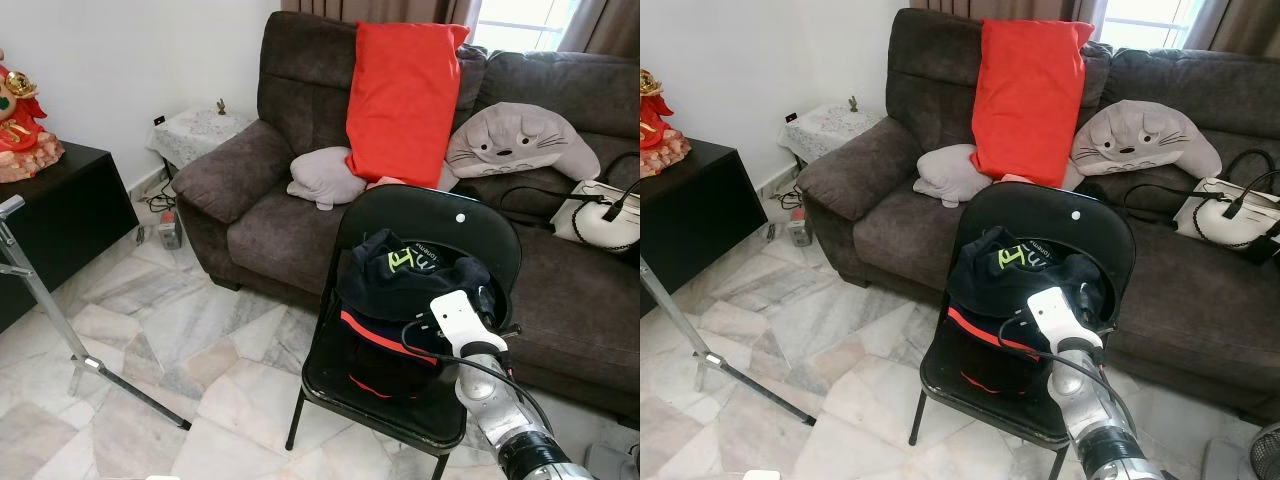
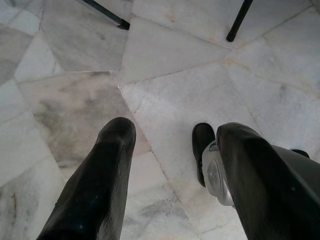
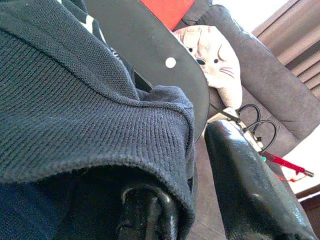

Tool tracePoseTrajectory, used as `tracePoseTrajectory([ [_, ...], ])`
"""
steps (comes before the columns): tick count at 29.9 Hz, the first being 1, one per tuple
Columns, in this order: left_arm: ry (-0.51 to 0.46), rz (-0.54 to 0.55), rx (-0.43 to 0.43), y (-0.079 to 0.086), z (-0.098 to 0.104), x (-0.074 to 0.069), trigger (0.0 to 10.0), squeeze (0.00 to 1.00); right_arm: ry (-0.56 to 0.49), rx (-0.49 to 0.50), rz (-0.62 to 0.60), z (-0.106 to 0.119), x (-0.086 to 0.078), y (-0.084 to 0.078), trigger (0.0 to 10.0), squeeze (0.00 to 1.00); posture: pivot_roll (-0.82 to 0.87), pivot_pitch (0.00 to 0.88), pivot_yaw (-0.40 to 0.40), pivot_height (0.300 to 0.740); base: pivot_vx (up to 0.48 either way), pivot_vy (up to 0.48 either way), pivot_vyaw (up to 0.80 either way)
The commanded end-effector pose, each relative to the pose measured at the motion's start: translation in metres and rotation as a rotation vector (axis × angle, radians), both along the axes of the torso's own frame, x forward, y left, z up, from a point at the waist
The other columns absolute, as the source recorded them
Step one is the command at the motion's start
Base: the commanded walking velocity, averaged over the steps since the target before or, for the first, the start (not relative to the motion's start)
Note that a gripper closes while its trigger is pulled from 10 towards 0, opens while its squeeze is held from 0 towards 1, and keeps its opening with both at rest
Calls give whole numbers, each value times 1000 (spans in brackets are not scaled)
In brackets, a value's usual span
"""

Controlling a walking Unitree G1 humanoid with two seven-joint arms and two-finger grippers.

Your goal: Hang hanger

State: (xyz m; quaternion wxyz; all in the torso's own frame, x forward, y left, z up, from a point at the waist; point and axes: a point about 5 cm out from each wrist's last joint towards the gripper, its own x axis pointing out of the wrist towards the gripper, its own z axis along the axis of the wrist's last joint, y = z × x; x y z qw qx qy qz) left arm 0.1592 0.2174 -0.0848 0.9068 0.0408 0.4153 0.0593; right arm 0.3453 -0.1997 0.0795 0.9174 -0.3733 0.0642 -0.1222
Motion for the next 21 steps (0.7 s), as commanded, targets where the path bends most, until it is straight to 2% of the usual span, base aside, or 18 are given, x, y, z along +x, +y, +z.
tracePoseTrajectory([
  [1,40,-12,14,3,-3,-8,10000,0,-4,5,-3,0,0,0,0,0,74,0,15,740,0,0,0],
  [17,55,5,15,8,-4,-12,10000,0,-2,71,-35,-1,-1,-5,0,0,76,0,12,740,0,0,0],
  [21,57,5,15,7,-4,-12,10000,0,-46,175,-87,7,2,-11,0,0,78,0,13,740,0,0,0],
])
